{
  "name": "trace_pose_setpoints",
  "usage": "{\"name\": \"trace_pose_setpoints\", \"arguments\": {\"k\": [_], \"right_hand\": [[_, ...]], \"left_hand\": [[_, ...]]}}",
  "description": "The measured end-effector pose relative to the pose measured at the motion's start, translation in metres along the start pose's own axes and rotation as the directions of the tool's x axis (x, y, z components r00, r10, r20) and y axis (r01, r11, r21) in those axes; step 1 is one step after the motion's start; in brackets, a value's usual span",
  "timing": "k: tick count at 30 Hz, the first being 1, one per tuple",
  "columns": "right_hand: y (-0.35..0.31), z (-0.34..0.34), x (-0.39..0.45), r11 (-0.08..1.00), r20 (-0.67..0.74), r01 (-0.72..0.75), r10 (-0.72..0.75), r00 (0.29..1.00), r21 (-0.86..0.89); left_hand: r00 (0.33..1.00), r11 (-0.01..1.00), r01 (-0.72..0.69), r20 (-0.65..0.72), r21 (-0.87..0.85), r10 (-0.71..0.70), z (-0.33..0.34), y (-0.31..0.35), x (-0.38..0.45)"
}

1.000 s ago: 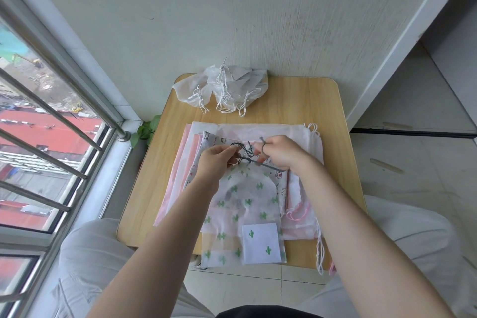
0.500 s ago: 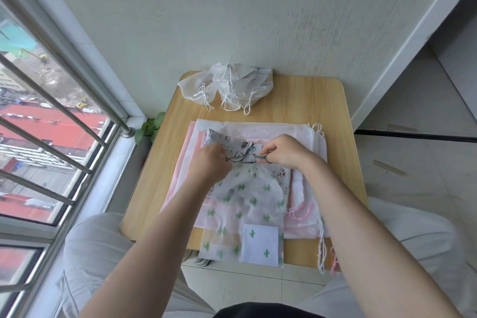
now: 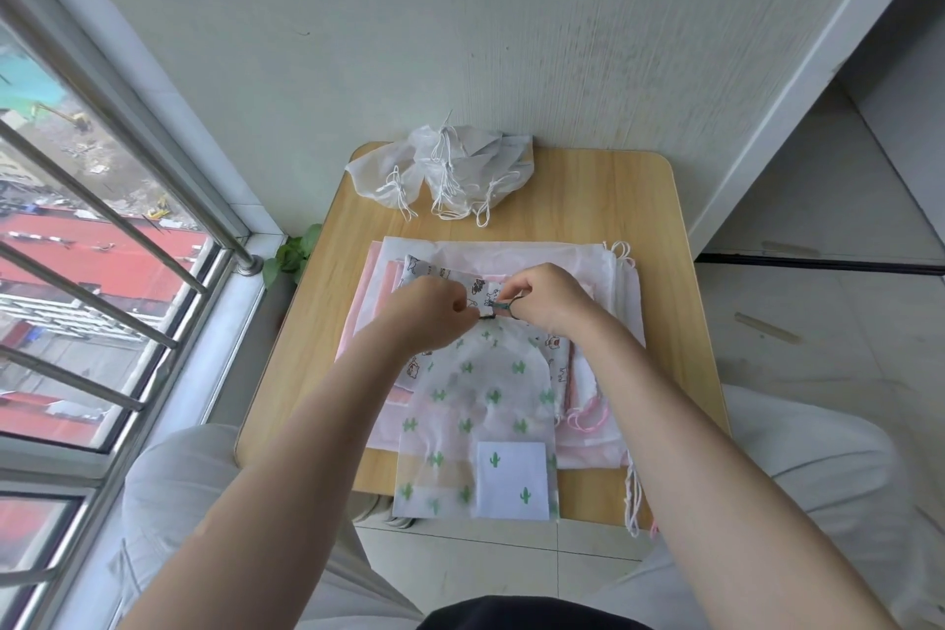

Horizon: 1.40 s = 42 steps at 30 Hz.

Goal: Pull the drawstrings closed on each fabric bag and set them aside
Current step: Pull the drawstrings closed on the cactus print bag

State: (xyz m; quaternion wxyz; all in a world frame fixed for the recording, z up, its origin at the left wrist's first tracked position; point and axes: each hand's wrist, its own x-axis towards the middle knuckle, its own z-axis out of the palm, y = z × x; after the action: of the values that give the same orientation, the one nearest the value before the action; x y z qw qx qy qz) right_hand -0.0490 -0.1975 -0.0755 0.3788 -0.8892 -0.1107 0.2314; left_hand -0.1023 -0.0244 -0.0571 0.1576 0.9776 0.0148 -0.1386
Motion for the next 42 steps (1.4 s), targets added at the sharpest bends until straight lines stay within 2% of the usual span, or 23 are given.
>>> {"name": "trace_pose_setpoints", "arguments": {"k": [2,4,6,7,9,12,14,16,17,19,21,22,24,26,28,32,35,40,42], "right_hand": [[-0.001,0.001,-0.001,0.999,-0.003,0.006,-0.006,1.0,-0.047],[-0.001,0.002,0.0,0.997,-0.011,0.011,-0.012,1.0,-0.082],[0.0,0.005,0.002,0.996,-0.022,0.008,-0.01,1.0,-0.089],[0.0,0.006,0.004,0.996,-0.023,0.006,-0.008,1.0,-0.087],[0.0,0.007,0.005,0.996,-0.022,0.008,-0.01,1.0,-0.092],[0.001,0.007,0.005,0.996,-0.022,0.006,-0.008,1.0,-0.087],[0.002,0.007,0.005,0.997,-0.024,0.001,-0.003,1.0,-0.079],[0.003,0.007,0.004,0.998,-0.03,-0.012,0.01,0.999,-0.063],[0.003,0.006,0.004,0.998,-0.032,-0.018,0.016,0.999,-0.056],[0.004,0.006,0.004,0.999,-0.034,-0.022,0.021,0.999,-0.048],[0.004,0.005,0.003,0.998,-0.038,-0.021,0.019,0.999,-0.062],[0.004,0.004,0.003,0.997,-0.044,-0.022,0.019,0.999,-0.077],[0.004,0.002,0.003,0.994,-0.064,-0.038,0.032,0.997,-0.103],[0.005,0.001,0.002,0.993,-0.08,-0.05,0.042,0.996,-0.108],[0.004,0.001,0.002,0.992,-0.082,-0.045,0.035,0.996,-0.119],[-0.002,0.005,0.001,0.992,-0.085,-0.026,0.015,0.996,-0.12],[-0.005,0.005,-0.002,0.993,-0.076,-0.004,-0.005,0.997,-0.121],[-0.007,0.004,-0.005,0.99,-0.033,0.025,-0.03,0.999,-0.141],[-0.005,0.005,-0.005,0.988,-0.029,0.029,-0.034,0.999,-0.152]], "left_hand": [[1.0,0.999,-0.011,0.023,-0.04,0.012,-0.007,0.0,0.002],[0.996,0.96,0.0,0.084,-0.281,0.025,-0.013,0.001,0.003],[0.991,0.805,0.048,0.128,-0.591,0.036,-0.017,0.004,0.0],[0.991,0.721,0.057,0.128,-0.691,0.045,-0.017,0.006,-0.003],[0.992,0.614,0.048,0.11,-0.788,0.063,-0.015,0.008,-0.006],[0.996,0.543,0.073,0.094,-0.837,0.011,-0.008,0.009,-0.009],[0.991,0.625,0.108,0.037,-0.773,-0.125,-0.004,0.005,-0.005],[0.972,0.8,0.154,-0.057,-0.58,-0.228,-0.001,-0.004,-0.001],[0.974,0.879,0.17,-0.061,-0.445,-0.219,-0.001,-0.008,0.001],[0.99,0.966,0.124,0.09,-0.226,-0.106,-0.007,-0.013,0.0],[0.964,0.993,0.054,0.264,-0.108,-0.023,-0.013,-0.018,0.0],[0.952,0.998,0.048,0.305,-0.044,-0.033,-0.015,-0.021,0.001],[0.943,0.981,0.101,0.299,0.165,-0.147,-0.019,-0.029,0.003],[0.949,0.925,0.17,0.198,0.34,-0.247,-0.023,-0.033,0.001],[0.978,0.942,0.142,0.102,0.304,-0.18,-0.022,-0.033,0.001],[0.996,0.998,-0.046,-0.077,-0.031,0.043,-0.011,-0.02,0.001],[0.996,0.973,-0.085,0.012,-0.213,0.09,0.002,-0.008,0.004],[0.996,0.975,-0.07,0.033,-0.213,0.078,0.004,-0.001,0.008],[0.998,0.989,-0.032,0.054,-0.141,0.04,0.002,-0.002,0.01]]}}
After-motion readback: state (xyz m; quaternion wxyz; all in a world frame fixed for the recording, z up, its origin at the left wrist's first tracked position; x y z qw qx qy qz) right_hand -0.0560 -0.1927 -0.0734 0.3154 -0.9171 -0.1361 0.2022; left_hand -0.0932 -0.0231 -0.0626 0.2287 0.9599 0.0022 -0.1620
